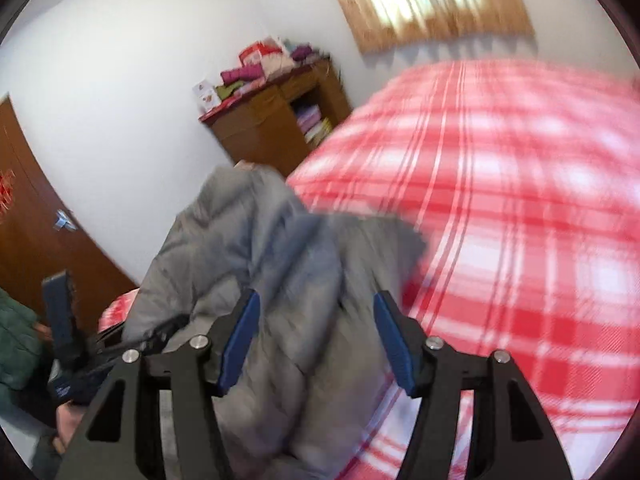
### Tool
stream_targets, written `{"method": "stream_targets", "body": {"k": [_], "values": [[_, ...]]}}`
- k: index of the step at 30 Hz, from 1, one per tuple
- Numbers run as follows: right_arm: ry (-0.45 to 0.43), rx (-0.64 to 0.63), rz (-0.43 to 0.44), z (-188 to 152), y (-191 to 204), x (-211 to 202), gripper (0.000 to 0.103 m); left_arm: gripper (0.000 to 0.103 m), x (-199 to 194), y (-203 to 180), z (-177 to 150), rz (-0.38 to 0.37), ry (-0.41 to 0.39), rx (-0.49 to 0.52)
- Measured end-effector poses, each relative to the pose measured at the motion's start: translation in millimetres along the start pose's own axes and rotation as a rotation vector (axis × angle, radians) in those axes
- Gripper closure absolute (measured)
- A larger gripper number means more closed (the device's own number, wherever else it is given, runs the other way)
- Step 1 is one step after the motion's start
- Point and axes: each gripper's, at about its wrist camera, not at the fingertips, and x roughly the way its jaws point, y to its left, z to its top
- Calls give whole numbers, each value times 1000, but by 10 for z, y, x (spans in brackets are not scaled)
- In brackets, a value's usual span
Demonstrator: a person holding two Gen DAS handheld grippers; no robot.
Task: Fold large clothes
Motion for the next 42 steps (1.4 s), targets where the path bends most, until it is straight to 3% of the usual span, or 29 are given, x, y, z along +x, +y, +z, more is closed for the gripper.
{"method": "stream_targets", "body": {"k": [2, 5, 8, 12, 21, 27, 30, 34, 42], "values": [[39, 0, 4, -124, -132, 0, 56, 41, -19, -19, -3, 7, 2, 10], [149, 59, -70, -239, -121, 410, 70, 41, -65, -51, -8, 11, 5, 18], [190, 140, -88, -496, -183, 480, 70, 39, -66, -26, 3, 4, 10, 17], [131, 261, -68, -821, -253, 453, 70, 34, -21, 32, 27, 11, 20, 9], [26, 178, -159, -1056, -122, 572, 70, 22, 131, 36, -29, 51, 8, -14], [105, 48, -175, -930, -107, 585, 70, 22, -89, 1, -74, 88, 18, -15], [157, 6, -185, -790, -99, 498, 63, 22, -281, -38, -145, 135, 8, -15], [71, 43, -194, -795, -142, 97, 32, 22, -532, -55, -219, 202, 10, -52], [8, 46, -205, -993, 5, -622, 30, 22, -944, -289, -430, 287, -42, -21]]}}
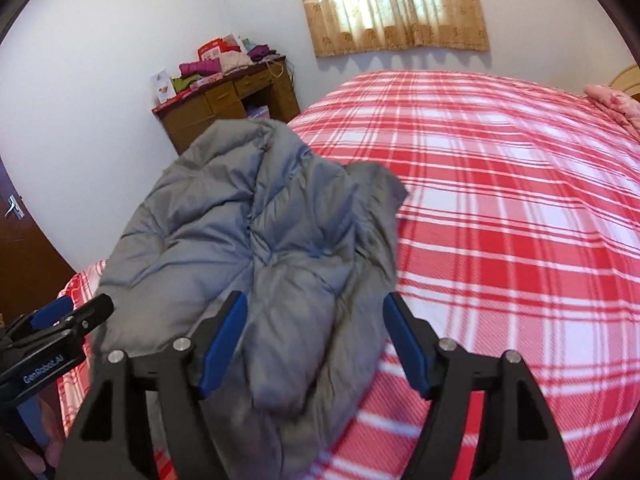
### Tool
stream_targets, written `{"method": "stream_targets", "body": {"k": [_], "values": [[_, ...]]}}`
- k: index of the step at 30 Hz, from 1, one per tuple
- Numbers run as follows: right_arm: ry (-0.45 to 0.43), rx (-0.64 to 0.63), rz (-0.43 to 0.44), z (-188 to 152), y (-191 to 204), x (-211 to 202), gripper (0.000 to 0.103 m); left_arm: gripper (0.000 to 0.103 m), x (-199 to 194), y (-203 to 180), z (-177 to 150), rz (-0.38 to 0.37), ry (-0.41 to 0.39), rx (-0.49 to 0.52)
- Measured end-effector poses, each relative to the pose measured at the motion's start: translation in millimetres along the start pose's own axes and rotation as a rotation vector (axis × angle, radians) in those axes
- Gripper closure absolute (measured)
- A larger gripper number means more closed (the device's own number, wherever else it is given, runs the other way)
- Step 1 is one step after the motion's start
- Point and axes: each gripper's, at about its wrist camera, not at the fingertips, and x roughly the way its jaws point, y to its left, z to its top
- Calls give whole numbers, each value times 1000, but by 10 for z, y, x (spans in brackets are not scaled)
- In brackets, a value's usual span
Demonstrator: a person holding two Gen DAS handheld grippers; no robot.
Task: Fold large clothes
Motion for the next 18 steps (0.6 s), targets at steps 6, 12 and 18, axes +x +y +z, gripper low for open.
{"method": "stream_targets", "body": {"k": [6, 12, 18], "values": [[-118, -73, -42, -86, 52, -513, 17, 22, -333, -12, -119, 33, -65, -17], [-218, -87, -57, -131, 69, -876, 17, 22, -618, -62, -212, 60, -124, 10], [-315, -81, -70, -102, 89, -1211, 13, 22, -932, -122, -270, 67, -185, 47]]}}
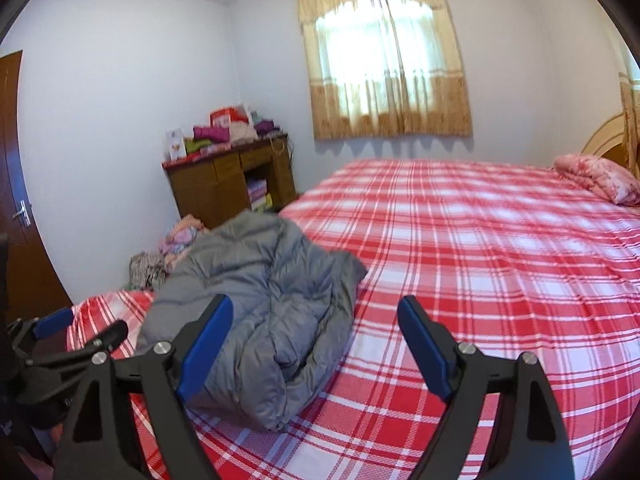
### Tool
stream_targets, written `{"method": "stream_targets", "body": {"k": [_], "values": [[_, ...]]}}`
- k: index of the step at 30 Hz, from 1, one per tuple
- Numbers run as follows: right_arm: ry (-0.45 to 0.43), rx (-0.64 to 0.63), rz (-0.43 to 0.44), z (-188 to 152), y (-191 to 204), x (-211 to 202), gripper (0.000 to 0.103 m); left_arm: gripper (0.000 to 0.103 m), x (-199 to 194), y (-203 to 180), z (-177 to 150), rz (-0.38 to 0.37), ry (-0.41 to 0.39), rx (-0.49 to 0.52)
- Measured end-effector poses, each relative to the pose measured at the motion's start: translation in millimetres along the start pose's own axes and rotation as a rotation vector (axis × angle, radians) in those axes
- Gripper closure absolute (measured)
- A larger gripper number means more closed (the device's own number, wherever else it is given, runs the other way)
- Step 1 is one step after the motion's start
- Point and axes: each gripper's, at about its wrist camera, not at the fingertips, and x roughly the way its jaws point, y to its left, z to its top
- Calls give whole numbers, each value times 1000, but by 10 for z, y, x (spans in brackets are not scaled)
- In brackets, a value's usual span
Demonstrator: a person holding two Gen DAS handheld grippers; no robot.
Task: Fold large clothes
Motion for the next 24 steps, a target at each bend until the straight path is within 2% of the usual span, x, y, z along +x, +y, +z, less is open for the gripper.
{"method": "stream_targets", "body": {"k": [5, 12, 19, 24], "values": [[-73, 9, -16, 131, 1, -191, 10, 22, -201, 20, 75, 11, -45, -23], [-133, 21, -15, 201, -6, -328, 10, 22, -453, -37, 173, 7, -119, 1], [-131, 35, -17, 195, -32, -312, 9, 22, -549, -90, 212, 45, -154, 22], [-128, 39, -15, 175, -46, -306, 9, 22, -575, -96, 223, 41, -157, 14]]}}
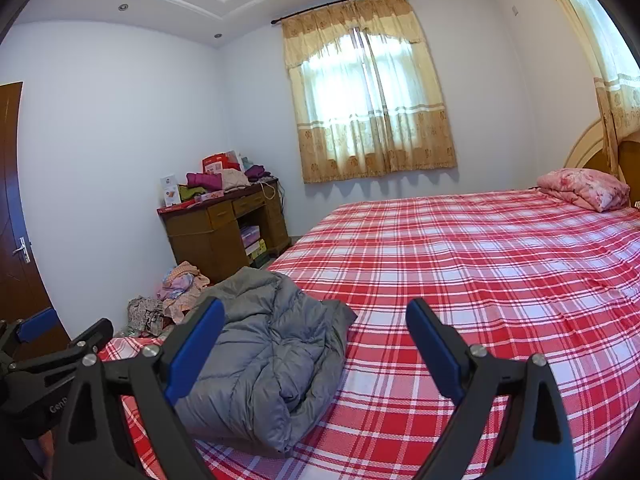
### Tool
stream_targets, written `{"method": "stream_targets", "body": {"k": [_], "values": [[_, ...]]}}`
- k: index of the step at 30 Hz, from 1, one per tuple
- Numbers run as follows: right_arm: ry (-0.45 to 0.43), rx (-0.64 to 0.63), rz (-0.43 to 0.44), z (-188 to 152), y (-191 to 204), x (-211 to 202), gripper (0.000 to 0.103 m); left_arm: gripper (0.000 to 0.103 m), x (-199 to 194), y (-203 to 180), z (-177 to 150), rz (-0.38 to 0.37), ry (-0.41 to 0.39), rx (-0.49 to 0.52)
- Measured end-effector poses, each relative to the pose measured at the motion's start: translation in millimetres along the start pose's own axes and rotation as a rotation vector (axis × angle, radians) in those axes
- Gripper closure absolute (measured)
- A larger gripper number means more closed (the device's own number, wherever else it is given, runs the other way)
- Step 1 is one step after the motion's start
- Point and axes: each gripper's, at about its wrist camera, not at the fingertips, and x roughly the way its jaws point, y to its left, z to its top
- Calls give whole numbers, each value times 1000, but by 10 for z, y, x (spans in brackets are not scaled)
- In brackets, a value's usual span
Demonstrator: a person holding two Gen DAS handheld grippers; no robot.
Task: Fold large clothes
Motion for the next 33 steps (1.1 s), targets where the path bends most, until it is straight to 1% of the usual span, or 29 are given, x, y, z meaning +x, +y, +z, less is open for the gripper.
{"method": "stream_targets", "body": {"k": [9, 13, 18, 20, 21, 23, 26, 29, 31, 33], "values": [[5, -1, -6, -9, -30, 16, 9, 22, 5, -57, -8, 10, 1, 13], [2, 1, -10, -5, -49, 6, 9, 22, 10, -56, -14, 26, -3, 24], [-8, -7, -19, 4, -44, -27, 9, 21, 41, 15, -11, 28, 10, -22], [-10, -8, -20, 7, -33, -37, 9, 21, 89, 63, -1, 40, 33, -46], [-10, -9, -19, 8, -32, -33, 9, 21, 107, 92, 2, 33, 39, -53], [-11, -8, -21, 13, -31, -34, 9, 21, 111, 134, -10, 43, 33, -61], [-4, -5, -18, 13, -31, -26, 9, 21, 79, 150, -28, 67, 5, -48], [2, 0, -15, 13, -31, -28, 9, 21, 94, 172, -17, 54, 17, -38], [3, 2, -18, 13, -27, -31, 9, 21, 100, 193, -9, 63, 15, -39], [2, 5, -22, 12, -32, -28, 9, 21, 112, 187, -13, 77, 14, -15]]}}
